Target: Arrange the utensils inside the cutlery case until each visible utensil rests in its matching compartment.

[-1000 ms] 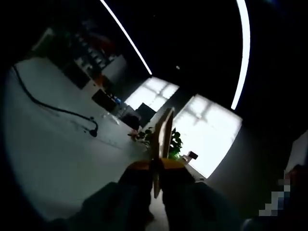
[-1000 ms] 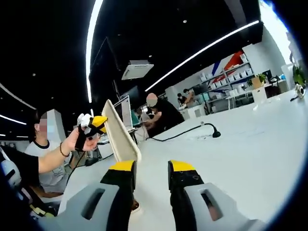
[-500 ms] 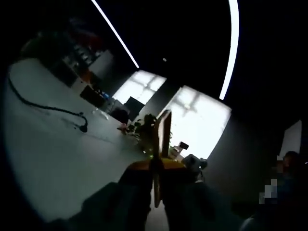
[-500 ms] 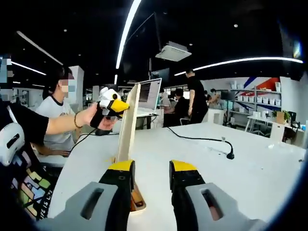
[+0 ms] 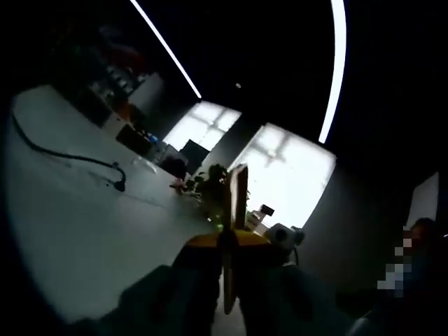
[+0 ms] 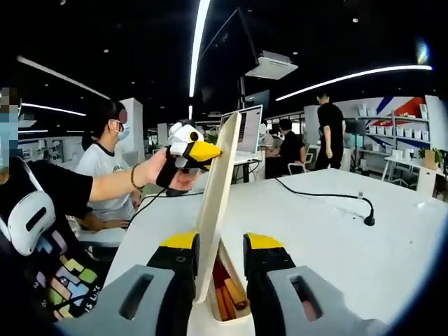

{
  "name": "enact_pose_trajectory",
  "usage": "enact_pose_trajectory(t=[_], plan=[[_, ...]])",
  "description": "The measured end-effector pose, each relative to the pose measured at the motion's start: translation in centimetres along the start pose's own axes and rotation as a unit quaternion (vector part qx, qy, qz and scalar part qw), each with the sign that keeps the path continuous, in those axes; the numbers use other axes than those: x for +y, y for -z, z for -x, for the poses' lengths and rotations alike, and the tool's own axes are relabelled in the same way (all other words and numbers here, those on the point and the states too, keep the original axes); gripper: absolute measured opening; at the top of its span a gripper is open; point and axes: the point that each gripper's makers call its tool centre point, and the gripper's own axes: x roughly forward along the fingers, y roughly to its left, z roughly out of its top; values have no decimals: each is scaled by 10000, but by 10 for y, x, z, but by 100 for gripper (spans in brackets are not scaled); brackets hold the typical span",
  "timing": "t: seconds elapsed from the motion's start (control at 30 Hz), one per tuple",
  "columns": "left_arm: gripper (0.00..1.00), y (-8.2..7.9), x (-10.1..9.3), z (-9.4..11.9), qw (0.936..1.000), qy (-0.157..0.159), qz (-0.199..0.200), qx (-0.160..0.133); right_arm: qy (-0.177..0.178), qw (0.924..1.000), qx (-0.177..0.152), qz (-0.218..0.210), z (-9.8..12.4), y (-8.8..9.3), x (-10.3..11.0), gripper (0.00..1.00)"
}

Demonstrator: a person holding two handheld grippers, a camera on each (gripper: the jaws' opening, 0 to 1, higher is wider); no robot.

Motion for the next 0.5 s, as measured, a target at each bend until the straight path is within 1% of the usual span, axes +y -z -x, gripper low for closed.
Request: enact_pose_trajectory(t=[0.1, 0.2, 0.27, 0.33, 0.37, 0.4, 0.43, 0.47, 0.5], plan=[[4, 4, -5, -2, 10000, 58, -24, 57, -98, 9999, 24, -137, -6, 0, 3, 24], [4, 6, -10, -4, 9999, 121, -46, 96, -137, 9996, 99, -247, -11, 4, 5, 22], [4, 7, -12, -5, 9998, 116, -144, 121, -200, 9991, 177, -324, -12, 8, 7, 20], [4, 7, -12, -5, 9997, 121, -155, 130, -286, 9984, 226, -421, -14, 10, 11, 14], [4, 8, -13, -5, 9997, 124, -163, 130, -410, 9972, 228, -577, -15, 11, 17, 8], [4, 8, -12, -5, 9997, 119, -184, 127, -509, 9957, 166, -754, -16, 9, 22, 5], [4, 8, -14, -5, 9997, 144, -163, 137, -492, 9949, 163, -860, -16, 10, 22, 4], [4, 7, -13, -4, 9997, 150, -144, 104, -452, 9929, 141, -1095, -15, 9, 22, 4], [4, 6, -14, -4, 9997, 157, -146, 98, -448, 9919, 136, -1181, -14, 9, 22, 3]])
